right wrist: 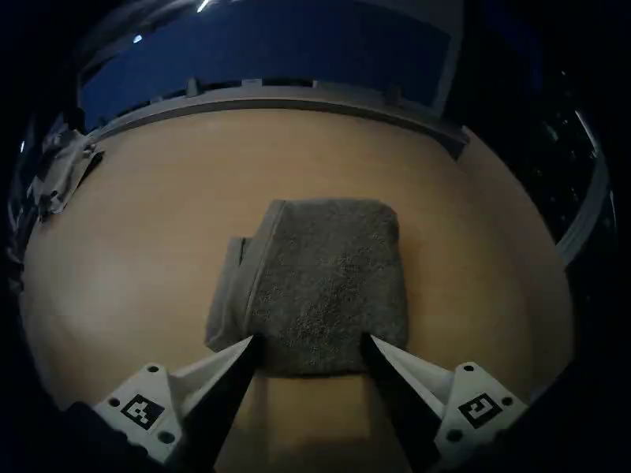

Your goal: Fold towel

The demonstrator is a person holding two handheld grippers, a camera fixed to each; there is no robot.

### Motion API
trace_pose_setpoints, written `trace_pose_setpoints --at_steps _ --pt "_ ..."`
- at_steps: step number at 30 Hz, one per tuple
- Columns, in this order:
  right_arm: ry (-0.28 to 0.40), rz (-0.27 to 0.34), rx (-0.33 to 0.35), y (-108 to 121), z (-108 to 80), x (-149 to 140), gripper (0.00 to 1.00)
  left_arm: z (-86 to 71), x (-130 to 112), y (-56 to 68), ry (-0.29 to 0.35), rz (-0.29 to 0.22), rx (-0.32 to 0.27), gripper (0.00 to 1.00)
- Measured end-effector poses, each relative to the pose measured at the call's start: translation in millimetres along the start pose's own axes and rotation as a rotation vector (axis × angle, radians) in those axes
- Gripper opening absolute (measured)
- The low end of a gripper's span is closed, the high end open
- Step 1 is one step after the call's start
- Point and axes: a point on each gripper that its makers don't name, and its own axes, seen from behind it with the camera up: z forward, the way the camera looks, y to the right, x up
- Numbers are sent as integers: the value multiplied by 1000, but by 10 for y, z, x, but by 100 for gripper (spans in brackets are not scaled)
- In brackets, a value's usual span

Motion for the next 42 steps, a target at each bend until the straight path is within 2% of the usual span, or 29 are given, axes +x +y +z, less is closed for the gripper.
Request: trace_pose_setpoints --at_steps 5,11,24,32,36,42 --pt "25 -10 -2 -4 -92 93 98 4 16 -18 3 4 4 87" --pt "87 -17 -2 -61 -306 286 100 -4 65 -35 18 -6 2 87" --pt "218 63 22 -307 -678 631 100 19 249 -95 88 -52 -5 87" --pt "306 103 50 -499 -873 765 100 26 487 -206 180 -60 31 87" --pt "390 131 69 -595 -1006 900 100 13 605 -315 241 -87 66 86" --pt "515 168 49 -680 -1211 1063 100 -26 787 -509 357 -136 121 86"
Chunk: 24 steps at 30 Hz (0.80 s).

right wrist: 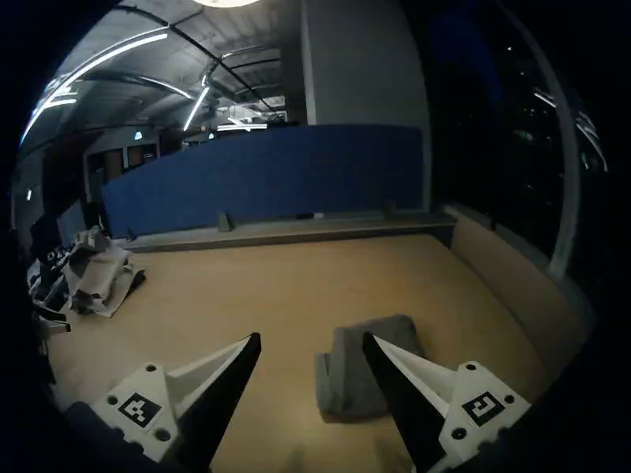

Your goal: Fold towel

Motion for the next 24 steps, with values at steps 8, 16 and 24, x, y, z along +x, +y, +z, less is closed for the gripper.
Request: trace_pose_setpoints --at_steps 8,16,24 --pt "147 -8 -38 -128 -124 186 100 55 148 -136 142 -27 39 86" --pt "226 -52 -27 -377 -133 126 100 188 175 -324 262 -41 67 86" --pt "225 -75 -21 -504 -148 -39 100 292 138 -439 334 2 134 86"
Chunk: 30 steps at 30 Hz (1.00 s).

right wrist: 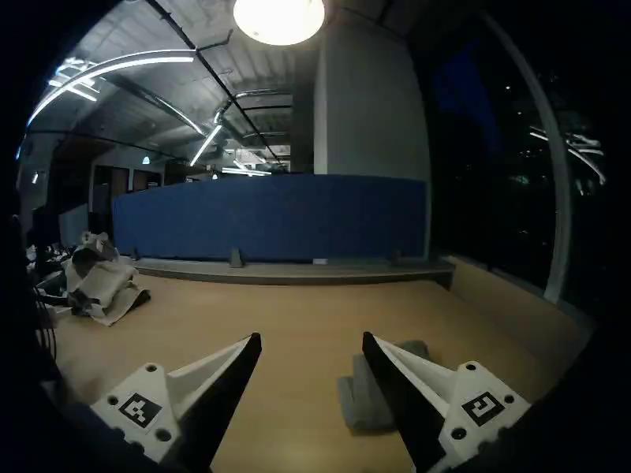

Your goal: Fold towel

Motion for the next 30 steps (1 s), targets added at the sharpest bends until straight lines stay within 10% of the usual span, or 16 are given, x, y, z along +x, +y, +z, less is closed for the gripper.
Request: trace_pose_setpoints --at_steps 15,30 --pt "-92 -86 30 -128 89 -56 100 61 83 -23 105 118 78 87" --pt "-103 -109 36 -224 209 -30 100 114 164 -215 200 17 47 87"
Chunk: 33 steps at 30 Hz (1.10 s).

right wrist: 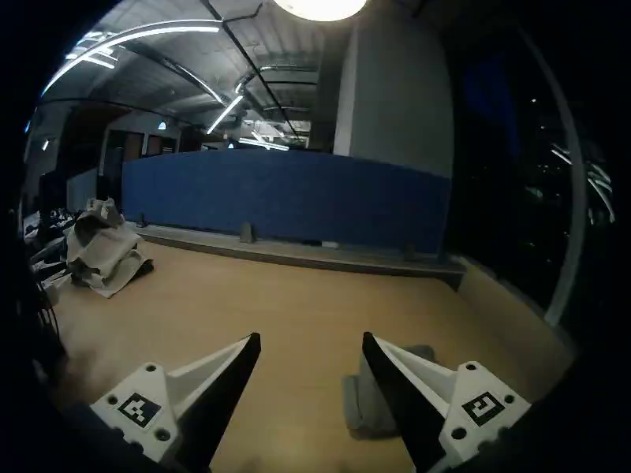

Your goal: Fold towel

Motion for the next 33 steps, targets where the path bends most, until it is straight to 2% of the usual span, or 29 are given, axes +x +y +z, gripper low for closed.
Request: trace_pose_setpoints --at_steps 8,20,25,33 --pt "2 2 -2 -33 46 -5 100 -56 45 -117 57 -50 7 87" --pt "28 23 -12 -39 94 3 100 -91 34 -180 72 -60 26 87" --pt "76 44 -24 18 75 78 100 -88 30 -175 72 -61 27 87" --pt "150 113 -53 263 65 39 100 -88 35 -172 72 -61 28 96"
